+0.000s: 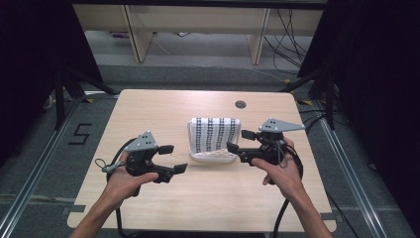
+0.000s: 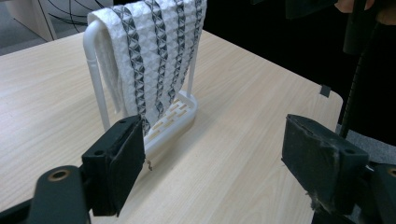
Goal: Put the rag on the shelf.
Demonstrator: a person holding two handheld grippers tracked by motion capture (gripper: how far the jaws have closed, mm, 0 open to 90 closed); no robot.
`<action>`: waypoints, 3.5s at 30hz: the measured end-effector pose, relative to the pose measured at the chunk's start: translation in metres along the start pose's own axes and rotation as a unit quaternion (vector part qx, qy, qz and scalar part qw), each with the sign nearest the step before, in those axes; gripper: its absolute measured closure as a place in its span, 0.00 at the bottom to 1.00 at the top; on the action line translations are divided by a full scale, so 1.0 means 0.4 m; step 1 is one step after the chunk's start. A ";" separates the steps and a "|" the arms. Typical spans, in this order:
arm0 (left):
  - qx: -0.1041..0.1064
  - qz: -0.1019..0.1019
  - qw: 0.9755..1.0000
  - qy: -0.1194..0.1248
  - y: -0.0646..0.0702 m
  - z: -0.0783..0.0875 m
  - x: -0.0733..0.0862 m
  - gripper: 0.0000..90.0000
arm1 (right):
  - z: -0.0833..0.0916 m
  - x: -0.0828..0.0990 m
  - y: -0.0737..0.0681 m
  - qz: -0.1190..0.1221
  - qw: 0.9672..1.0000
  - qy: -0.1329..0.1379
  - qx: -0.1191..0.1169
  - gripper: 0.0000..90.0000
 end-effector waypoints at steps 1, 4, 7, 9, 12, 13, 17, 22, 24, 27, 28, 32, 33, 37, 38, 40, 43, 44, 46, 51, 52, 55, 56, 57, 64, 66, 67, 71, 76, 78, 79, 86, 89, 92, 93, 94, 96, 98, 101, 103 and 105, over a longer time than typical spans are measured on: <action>0.001 -0.002 1.000 -0.001 0.002 0.000 0.004 0.23 | -0.001 0.003 0.000 0.004 1.000 -0.001 -0.003 0.32; 0.002 -0.001 1.000 -0.004 0.006 0.000 0.014 0.23 | -0.004 0.013 -0.004 0.006 1.000 0.001 -0.004 0.31; 0.006 -0.002 1.000 -0.002 0.008 -0.001 0.023 0.23 | -0.006 0.023 -0.005 0.009 1.000 -0.007 -0.007 0.31; 0.000 -0.001 1.000 -0.006 0.009 0.000 0.028 0.23 | -0.007 0.030 -0.005 0.012 1.000 -0.006 -0.007 0.31; 0.003 -0.003 1.000 -0.008 0.010 -0.004 0.037 0.23 | -0.008 0.040 -0.008 0.006 1.000 -0.010 -0.008 0.31; 0.000 -0.002 1.000 -0.010 0.012 -0.005 0.039 0.23 | -0.005 0.044 -0.012 -0.005 1.000 -0.016 -0.004 0.31; 0.000 -0.004 1.000 -0.013 0.016 -0.011 0.050 0.23 | -0.008 0.054 -0.015 0.001 1.000 -0.014 -0.006 0.31; 0.002 -0.007 1.000 -0.016 0.015 -0.020 0.067 0.23 | -0.009 0.066 -0.020 0.000 1.000 -0.014 -0.011 0.31; 0.001 -0.007 1.000 -0.016 0.015 -0.021 0.072 0.23 | -0.011 0.070 -0.021 0.004 1.000 -0.015 -0.014 0.31; -0.004 -0.004 1.000 -0.020 0.018 -0.020 0.079 0.23 | -0.010 0.077 -0.022 0.004 1.000 -0.018 -0.006 0.31; 0.001 -0.005 1.000 -0.016 0.019 -0.022 0.081 0.23 | -0.010 0.079 -0.023 0.007 1.000 -0.018 -0.006 0.31; -0.004 -0.010 1.000 -0.023 0.025 -0.022 0.096 0.23 | -0.012 0.089 -0.027 0.005 1.000 -0.016 -0.008 0.31; -0.005 -0.011 1.000 -0.018 0.026 -0.024 0.099 0.23 | -0.009 0.092 -0.030 -0.003 1.000 -0.027 -0.009 0.31; -0.004 -0.010 1.000 -0.025 0.030 -0.025 0.114 0.23 | -0.011 0.105 -0.029 0.009 1.000 -0.025 -0.009 0.31; -0.006 -0.012 1.000 -0.022 0.031 -0.027 0.117 0.22 | -0.012 0.109 -0.030 0.008 1.000 -0.025 -0.010 0.31; -0.001 -0.014 1.000 -0.025 0.031 -0.028 0.124 0.22 | -0.011 0.116 -0.036 -0.005 1.000 -0.027 -0.006 0.31; -0.006 -0.015 1.000 -0.026 0.035 -0.030 0.136 0.22 | -0.011 0.124 -0.033 0.003 1.000 -0.029 -0.008 0.31; -0.005 -0.013 1.000 -0.028 0.036 -0.031 0.138 0.22 | -0.015 0.128 -0.033 0.004 1.000 -0.024 -0.017 0.31; -0.009 -0.015 0.999 -0.027 0.038 -0.032 0.143 0.22 | -0.013 0.136 -0.033 0.003 0.999 -0.028 -0.014 0.31; -0.006 -0.016 0.999 -0.036 0.044 -0.035 0.155 0.22 | -0.017 0.153 -0.031 0.004 0.999 -0.026 -0.023 0.31; -0.002 -0.017 0.999 -0.034 0.046 -0.036 0.159 0.22 | -0.014 0.157 -0.033 -0.004 0.999 -0.032 -0.018 0.31; 0.000 -0.015 0.999 -0.031 0.050 -0.039 0.168 0.22 | -0.013 0.166 -0.038 -0.013 0.999 -0.035 -0.025 0.31; 0.003 -0.016 0.999 -0.034 0.052 -0.039 0.172 0.22 | -0.015 0.169 -0.032 0.003 0.999 -0.027 -0.019 0.31; 0.003 -0.014 0.999 -0.033 0.054 -0.040 0.178 0.21 | -0.014 0.172 -0.032 0.003 0.999 -0.031 -0.021 0.30; 0.008 -0.015 0.999 -0.036 0.060 -0.045 0.202 0.21 | -0.016 0.206 -0.038 -0.007 0.999 -0.044 -0.025 0.26; 0.005 -0.011 0.999 -0.039 0.063 -0.046 0.207 0.21 | -0.018 0.218 -0.045 -0.021 0.998 -0.054 -0.027 0.24; 0.004 -0.016 0.999 -0.042 0.061 -0.046 0.210 0.21 | -0.021 0.221 -0.039 -0.004 0.998 -0.052 -0.028 0.24; 0.009 -0.017 0.999 -0.043 0.064 -0.048 0.222 0.21 | -0.021 0.235 -0.046 -0.010 0.998 -0.056 -0.032 0.24; 0.011 -0.016 0.999 -0.048 0.071 -0.046 0.238 0.20 | -0.019 0.255 -0.053 -0.013 0.998 -0.056 -0.034 0.24; 0.008 -0.015 0.998 -0.053 0.075 -0.045 0.246 0.20 | -0.016 0.265 -0.050 0.001 0.998 -0.060 -0.030 0.24; 0.007 -0.017 0.999 -0.049 0.075 -0.046 0.249 0.20 | -0.015 0.271 -0.056 -0.011 0.997 -0.063 -0.035 0.24; 0.007 -0.021 0.998 -0.057 0.088 -0.053 0.275 0.20 | -0.014 0.315 -0.060 -0.017 0.997 -0.072 -0.035 0.24; 0.006 -0.028 0.998 -0.063 0.093 -0.054 0.286 0.20 | -0.014 0.333 -0.060 -0.011 0.996 -0.081 -0.034 0.24; 0.005 -0.031 0.997 -0.066 0.099 -0.056 0.297 0.20 | -0.015 0.352 -0.069 -0.015 0.995 -0.096 -0.030 0.24; 0.006 -0.034 0.997 -0.069 0.099 -0.054 0.300 0.20 | -0.018 0.359 -0.074 -0.022 0.994 -0.098 -0.038 0.23; 0.002 -0.043 0.996 -0.076 0.096 -0.051 0.302 0.20 | -0.019 0.364 -0.073 -0.013 0.994 -0.098 -0.035 0.23; 0.006 -0.025 0.998 -0.064 0.104 -0.051 0.308 0.20 | -0.013 0.372 -0.082 -0.025 0.993 -0.110 -0.027 0.23; -0.001 -0.029 0.997 -0.066 0.105 -0.049 0.315 0.20 | -0.015 0.376 -0.077 -0.002 0.994 -0.101 -0.029 0.23; -0.012 -0.043 0.996 -0.072 0.103 -0.048 0.328 0.20 | -0.013 0.388 -0.079 0.009 0.994 -0.112 -0.016 0.22; -0.006 -0.027 0.997 -0.066 0.109 -0.050 0.340 0.19 | -0.015 0.397 -0.084 0.012 0.993 -0.119 -0.019 0.22; -0.009 -0.020 0.997 -0.069 0.112 -0.049 0.350 0.19 | -0.017 0.404 -0.086 0.024 0.992 -0.120 -0.014 0.22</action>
Point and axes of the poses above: each handheld gripper's, and its own axes: z roughly backward along the jaws, x roughly out of its underside, y roughly to its right, the point moved 3 cm from there along -z, roughly forward along the jaws, and after that the axes turned 5 degrees about -y, right-handed, at the moved point
